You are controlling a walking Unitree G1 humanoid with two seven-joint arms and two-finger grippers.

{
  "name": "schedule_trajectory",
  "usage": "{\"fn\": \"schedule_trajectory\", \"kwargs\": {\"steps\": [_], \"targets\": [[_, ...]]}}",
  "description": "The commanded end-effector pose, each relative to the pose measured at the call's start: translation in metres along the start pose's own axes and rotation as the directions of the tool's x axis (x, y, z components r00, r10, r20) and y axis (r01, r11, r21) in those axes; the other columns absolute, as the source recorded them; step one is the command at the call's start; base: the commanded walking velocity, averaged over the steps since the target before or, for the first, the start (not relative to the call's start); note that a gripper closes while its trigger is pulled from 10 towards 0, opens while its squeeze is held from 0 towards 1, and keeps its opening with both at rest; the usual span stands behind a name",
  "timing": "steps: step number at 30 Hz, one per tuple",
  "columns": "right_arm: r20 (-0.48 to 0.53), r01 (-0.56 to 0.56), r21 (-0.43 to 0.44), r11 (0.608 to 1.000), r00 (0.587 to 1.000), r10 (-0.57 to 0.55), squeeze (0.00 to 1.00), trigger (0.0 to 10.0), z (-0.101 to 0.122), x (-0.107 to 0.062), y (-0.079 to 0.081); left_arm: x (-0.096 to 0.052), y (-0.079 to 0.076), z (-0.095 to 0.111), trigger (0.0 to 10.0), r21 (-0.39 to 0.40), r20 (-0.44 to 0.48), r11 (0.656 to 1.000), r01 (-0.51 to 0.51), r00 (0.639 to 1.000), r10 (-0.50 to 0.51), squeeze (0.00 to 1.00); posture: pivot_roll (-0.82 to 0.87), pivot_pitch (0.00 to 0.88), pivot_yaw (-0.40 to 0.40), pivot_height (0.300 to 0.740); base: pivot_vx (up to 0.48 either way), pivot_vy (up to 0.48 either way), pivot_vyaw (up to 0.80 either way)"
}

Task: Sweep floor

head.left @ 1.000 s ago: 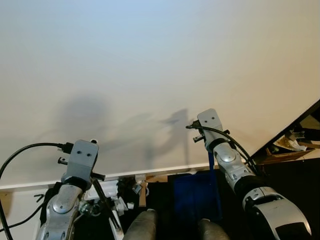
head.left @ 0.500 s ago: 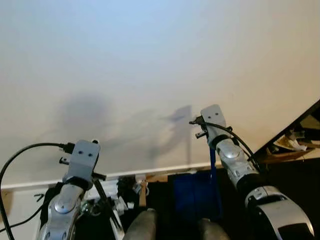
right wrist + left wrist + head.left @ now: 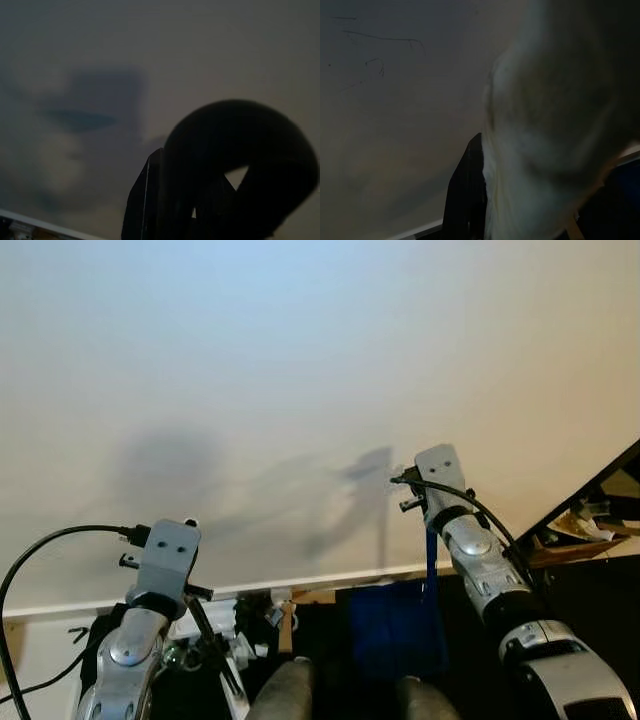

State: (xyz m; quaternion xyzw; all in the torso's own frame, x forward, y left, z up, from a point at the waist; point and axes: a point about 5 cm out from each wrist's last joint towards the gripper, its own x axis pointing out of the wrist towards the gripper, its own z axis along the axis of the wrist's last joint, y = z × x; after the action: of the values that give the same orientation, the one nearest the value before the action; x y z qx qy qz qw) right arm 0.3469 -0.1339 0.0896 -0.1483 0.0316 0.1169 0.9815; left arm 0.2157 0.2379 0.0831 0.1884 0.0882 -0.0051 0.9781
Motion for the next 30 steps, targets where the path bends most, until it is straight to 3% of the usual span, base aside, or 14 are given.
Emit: {"fn": "schedule_trajectory", "kwargs": {"steps": [1, 10, 19, 30], "targets": [[0.039, -0.003, 0.004, 1.000, 0.999, 0.002, 0.00, 10.0, 0.010, 0.000, -0.006, -0.001, -0.002, -0.004, 10.0, 0.001, -0.011, 1.000, 0.000, 1.000, 0.000, 0.00, 0.25, 0.107, -0.038, 0.740, 0.000, 0.000, 0.00], [0.113, -0.027, 0.049, 0.998, 0.993, 0.021, 0.00, 10.0, 0.019, -0.003, -0.001, -0.001, -0.003, -0.004, 10.0, -0.002, -0.011, 1.000, 0.002, 1.000, -0.002, 0.00, 0.25, 0.112, -0.037, 0.740, 0.000, 0.000, 0.00], [0.078, 0.005, 0.114, 0.994, 0.997, -0.014, 0.00, 10.0, -0.009, -0.012, 0.023, -0.001, -0.005, -0.005, 10.0, -0.001, -0.017, 1.000, 0.010, 1.000, -0.010, 0.00, 0.25, 0.117, -0.021, 0.740, 0.000, 0.000, 0.00], [0.084, 0.077, 0.060, 0.995, 0.993, -0.081, 0.00, 10.0, -0.012, -0.012, 0.030, -0.002, -0.003, -0.006, 10.0, 0.004, -0.019, 1.000, 0.005, 1.000, -0.005, 0.00, 0.27, 0.117, -0.019, 0.740, 0.000, 0.000, 0.00]]}}
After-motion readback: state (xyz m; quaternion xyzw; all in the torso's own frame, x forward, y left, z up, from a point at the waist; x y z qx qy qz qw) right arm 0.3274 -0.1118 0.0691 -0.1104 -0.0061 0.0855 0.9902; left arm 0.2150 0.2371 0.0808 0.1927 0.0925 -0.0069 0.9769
